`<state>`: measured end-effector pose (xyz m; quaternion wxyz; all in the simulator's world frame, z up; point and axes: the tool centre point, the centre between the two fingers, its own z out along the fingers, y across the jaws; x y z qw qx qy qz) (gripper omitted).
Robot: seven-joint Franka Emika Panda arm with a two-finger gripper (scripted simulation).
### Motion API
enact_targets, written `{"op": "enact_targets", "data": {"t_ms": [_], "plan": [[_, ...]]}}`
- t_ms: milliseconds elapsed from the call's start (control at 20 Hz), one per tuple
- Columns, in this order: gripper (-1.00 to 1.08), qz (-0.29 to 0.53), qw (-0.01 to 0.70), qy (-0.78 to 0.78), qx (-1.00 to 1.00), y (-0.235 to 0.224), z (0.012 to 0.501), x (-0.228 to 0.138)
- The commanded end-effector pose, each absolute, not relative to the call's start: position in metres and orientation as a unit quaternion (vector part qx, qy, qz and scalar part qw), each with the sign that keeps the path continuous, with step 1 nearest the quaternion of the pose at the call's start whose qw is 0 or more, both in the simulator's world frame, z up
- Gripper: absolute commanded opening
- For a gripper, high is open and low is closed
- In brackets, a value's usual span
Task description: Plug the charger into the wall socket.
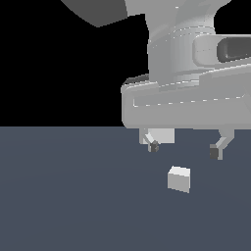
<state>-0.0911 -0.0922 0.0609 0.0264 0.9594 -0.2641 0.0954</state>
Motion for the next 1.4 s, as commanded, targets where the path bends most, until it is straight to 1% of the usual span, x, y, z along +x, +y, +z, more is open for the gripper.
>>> {"op": "enact_targets", "data": {"t_ms": [0, 450, 950, 1250, 1300, 1350], "plan": [[1.00, 0.096, 0.026, -0.265, 0.959, -0.092, 0.061, -0.091], [1.00, 0.095, 0.026, -0.262, 0.960, -0.091, 0.058, -0.090], [1.00, 0.095, 0.025, -0.262, 0.960, -0.091, 0.020, -0.091], [1.00, 0.095, 0.025, -0.262, 0.960, -0.091, 0.012, -0.090], [-1.00, 0.095, 0.025, -0.262, 0.960, -0.091, 0.012, -0.090], [-1.00, 0.095, 0.025, -0.262, 0.960, -0.091, 0.012, -0.090]]}}
